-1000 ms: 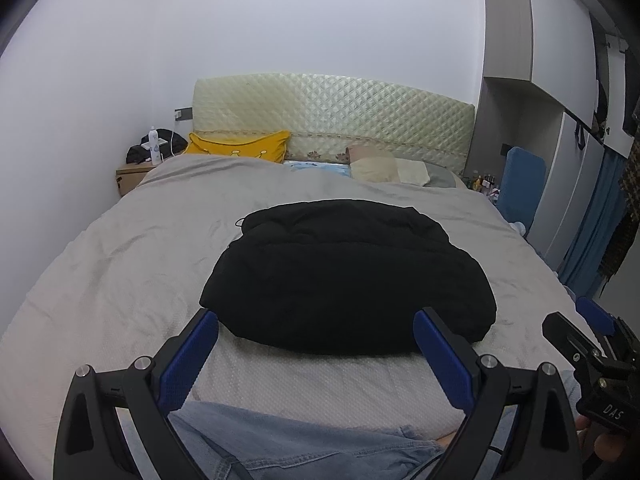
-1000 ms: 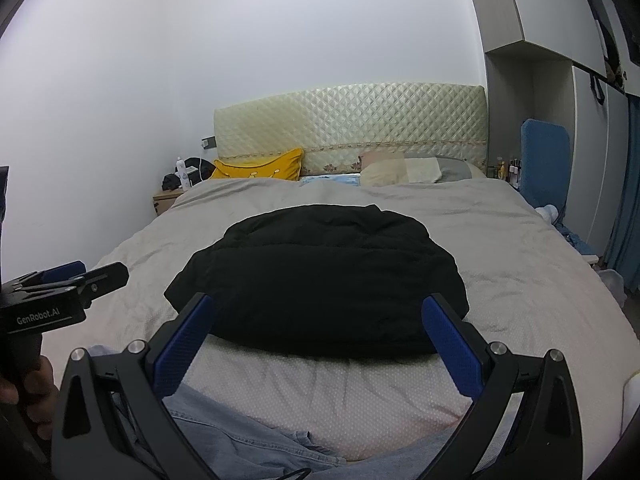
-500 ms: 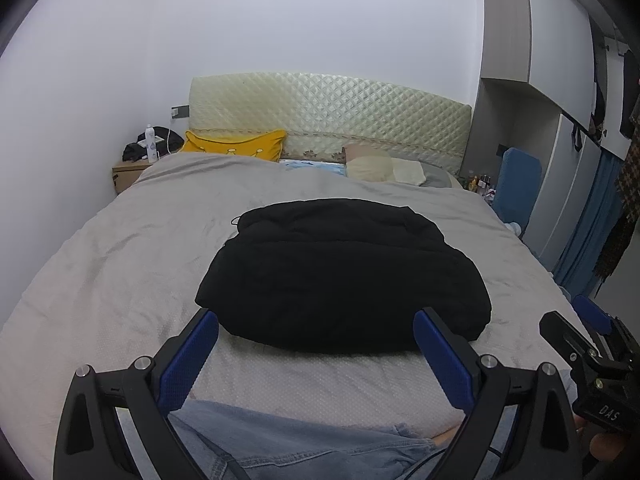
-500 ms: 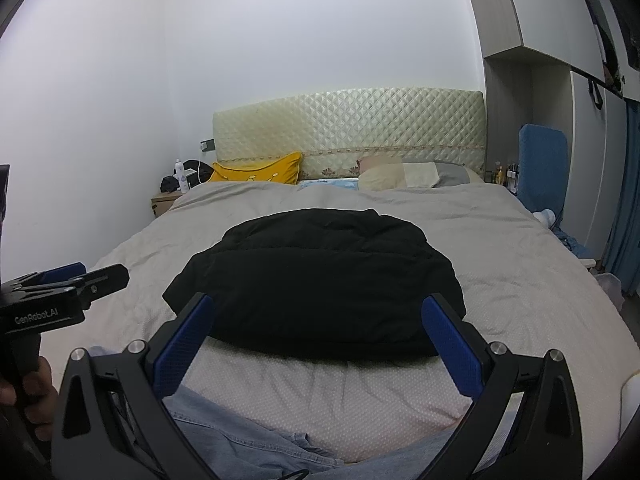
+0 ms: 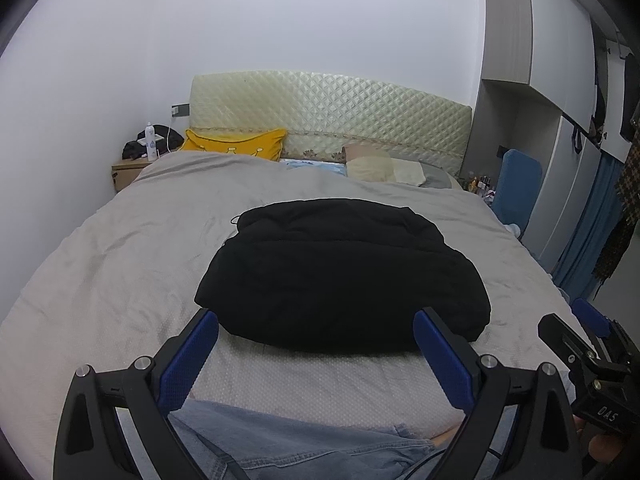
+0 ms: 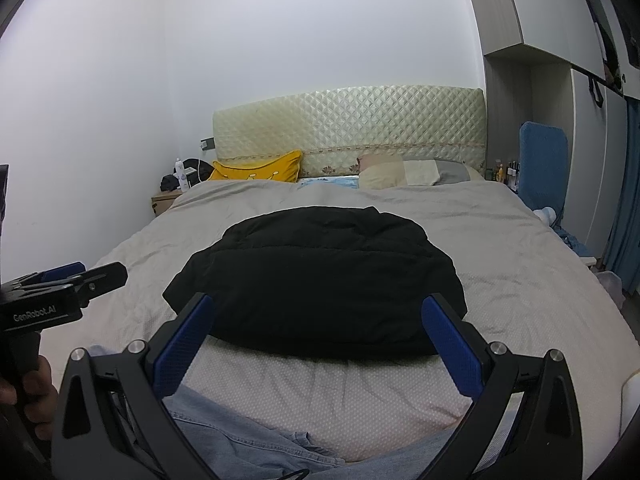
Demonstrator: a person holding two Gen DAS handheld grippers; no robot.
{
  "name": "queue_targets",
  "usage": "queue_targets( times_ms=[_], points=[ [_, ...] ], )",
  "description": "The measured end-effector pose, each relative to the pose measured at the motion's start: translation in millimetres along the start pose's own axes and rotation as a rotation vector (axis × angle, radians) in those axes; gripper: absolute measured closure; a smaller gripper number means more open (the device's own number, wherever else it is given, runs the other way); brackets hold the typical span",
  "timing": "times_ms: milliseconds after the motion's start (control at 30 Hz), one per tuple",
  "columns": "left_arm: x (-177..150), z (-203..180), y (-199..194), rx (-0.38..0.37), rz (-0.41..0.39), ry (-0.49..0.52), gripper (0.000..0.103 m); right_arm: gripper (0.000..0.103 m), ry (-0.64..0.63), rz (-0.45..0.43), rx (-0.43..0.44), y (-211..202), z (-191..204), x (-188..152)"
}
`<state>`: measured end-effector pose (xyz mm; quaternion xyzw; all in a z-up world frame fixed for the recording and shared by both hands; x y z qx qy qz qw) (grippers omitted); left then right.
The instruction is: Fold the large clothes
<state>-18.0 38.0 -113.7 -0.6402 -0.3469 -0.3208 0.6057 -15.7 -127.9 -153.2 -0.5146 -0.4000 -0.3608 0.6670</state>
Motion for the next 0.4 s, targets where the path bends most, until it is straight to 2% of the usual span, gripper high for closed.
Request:
queue_targets(
  times_ms=[400],
  points=[
    [-2.1, -1.0, -1.5, -0.004, -0.002, 0.004, 0.004, 0.0, 0.006, -0.004, -0.007, 0.3, -0.1, -1.3]
  ],
)
Point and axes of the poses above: each gripper's, at about its wrist camera, not at the fingertips, and y roughly the way its jaws point, z to its left, x to its top, the point moved 2 cm from there along y, roughly the way its jaws point, and after that the axes turned 3 degrees about y, right-handed, at the moved point
